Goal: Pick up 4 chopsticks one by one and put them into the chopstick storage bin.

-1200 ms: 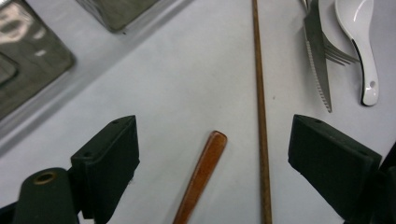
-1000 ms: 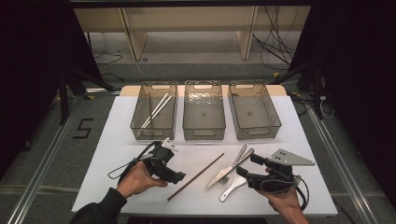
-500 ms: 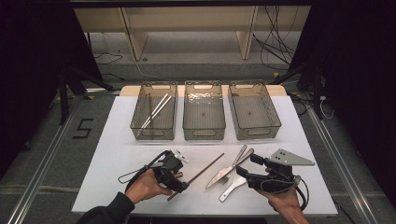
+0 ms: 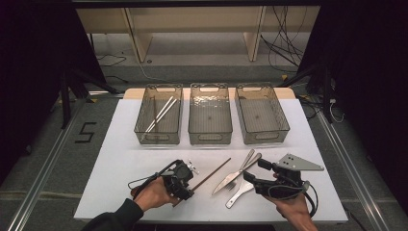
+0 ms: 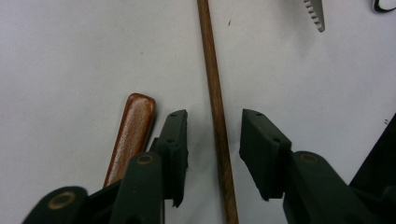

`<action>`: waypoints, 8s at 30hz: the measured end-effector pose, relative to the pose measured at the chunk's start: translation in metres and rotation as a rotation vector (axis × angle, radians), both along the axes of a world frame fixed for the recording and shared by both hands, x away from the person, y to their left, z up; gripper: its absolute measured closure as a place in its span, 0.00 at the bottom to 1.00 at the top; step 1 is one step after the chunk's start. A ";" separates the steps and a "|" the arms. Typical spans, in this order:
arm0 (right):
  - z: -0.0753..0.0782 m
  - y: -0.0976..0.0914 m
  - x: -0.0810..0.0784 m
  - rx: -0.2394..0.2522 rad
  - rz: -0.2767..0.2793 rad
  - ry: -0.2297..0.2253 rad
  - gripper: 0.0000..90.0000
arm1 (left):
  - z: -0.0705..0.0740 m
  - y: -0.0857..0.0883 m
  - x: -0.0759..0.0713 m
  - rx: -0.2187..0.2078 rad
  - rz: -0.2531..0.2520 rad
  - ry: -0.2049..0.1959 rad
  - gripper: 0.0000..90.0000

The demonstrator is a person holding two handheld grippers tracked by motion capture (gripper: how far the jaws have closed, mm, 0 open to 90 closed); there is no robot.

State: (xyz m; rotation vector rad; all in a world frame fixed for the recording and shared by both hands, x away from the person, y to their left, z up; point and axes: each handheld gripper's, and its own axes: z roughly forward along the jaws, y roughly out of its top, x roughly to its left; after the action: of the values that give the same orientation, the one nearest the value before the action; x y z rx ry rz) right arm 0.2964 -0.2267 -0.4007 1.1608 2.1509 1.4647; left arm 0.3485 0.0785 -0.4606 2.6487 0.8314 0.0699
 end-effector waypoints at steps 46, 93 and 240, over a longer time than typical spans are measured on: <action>0.000 0.001 0.000 -0.002 0.001 0.000 0.34 | 0.000 0.001 0.004 0.020 -0.048 -0.030 0.93; 0.000 0.000 0.000 0.000 -0.001 0.002 0.34 | 0.062 0.054 0.026 -0.195 0.092 -0.139 0.93; 0.000 -0.002 0.000 0.005 0.006 -0.007 0.30 | 0.073 0.113 0.098 -0.306 0.317 -0.172 0.30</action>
State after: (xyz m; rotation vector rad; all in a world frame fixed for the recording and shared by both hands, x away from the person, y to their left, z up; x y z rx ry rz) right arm 0.2963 -0.2283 -0.4008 1.1507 2.1492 1.4753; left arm 0.4467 0.1917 -0.3878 2.1763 1.0977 0.2285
